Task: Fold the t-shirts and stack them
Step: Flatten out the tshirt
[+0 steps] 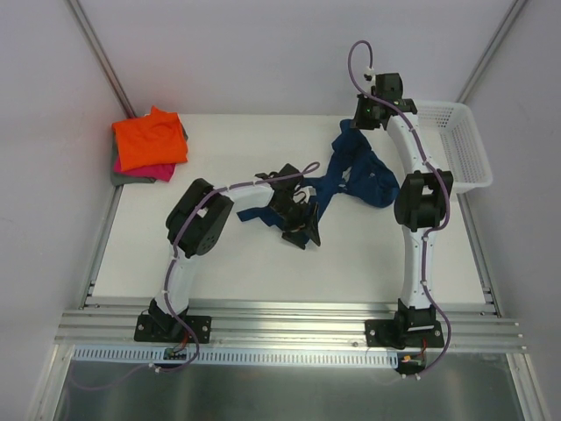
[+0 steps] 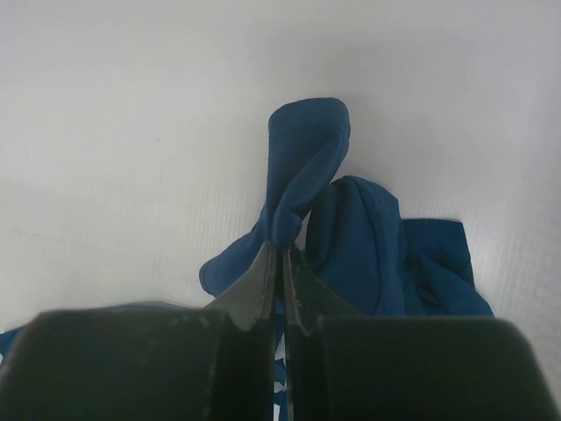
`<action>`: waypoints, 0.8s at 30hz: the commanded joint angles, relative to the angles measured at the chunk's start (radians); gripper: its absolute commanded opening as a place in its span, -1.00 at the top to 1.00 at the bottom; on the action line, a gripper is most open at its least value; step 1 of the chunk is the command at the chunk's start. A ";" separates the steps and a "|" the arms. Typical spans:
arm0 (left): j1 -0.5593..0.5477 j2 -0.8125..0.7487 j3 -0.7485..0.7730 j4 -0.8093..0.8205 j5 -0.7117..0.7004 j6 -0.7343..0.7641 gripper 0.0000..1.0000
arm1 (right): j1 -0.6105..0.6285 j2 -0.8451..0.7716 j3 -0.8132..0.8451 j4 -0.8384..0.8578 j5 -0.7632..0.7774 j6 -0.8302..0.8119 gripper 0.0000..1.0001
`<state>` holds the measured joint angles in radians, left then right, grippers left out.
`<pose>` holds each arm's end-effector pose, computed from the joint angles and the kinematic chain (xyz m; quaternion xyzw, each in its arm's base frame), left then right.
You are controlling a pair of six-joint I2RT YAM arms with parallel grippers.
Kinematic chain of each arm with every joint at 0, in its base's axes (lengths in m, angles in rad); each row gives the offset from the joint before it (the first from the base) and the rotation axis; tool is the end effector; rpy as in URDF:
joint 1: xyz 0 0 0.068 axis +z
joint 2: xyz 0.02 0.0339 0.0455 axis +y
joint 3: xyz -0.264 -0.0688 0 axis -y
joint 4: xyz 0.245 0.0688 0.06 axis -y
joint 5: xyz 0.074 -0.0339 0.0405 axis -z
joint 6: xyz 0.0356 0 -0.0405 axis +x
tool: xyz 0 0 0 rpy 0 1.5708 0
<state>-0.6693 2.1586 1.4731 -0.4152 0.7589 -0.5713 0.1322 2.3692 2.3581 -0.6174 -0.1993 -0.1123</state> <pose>0.3293 -0.2917 0.1355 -0.1304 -0.8980 0.4189 0.0334 0.5372 0.0785 0.2910 -0.1529 0.8745 0.0931 0.4508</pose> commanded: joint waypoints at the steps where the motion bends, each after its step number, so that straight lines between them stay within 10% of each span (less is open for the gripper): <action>1: -0.015 0.012 0.020 0.015 0.022 -0.048 -0.18 | -0.005 -0.053 0.053 0.021 -0.022 0.020 0.99; 24: -0.052 -0.181 0.039 -0.122 -0.266 0.194 -0.06 | -0.009 -0.016 0.086 0.027 -0.052 0.060 0.99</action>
<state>-0.6949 2.0762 1.4811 -0.4870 0.5747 -0.4721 0.1287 2.3692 2.3871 -0.6163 -0.2264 -0.0692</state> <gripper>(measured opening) 0.527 0.028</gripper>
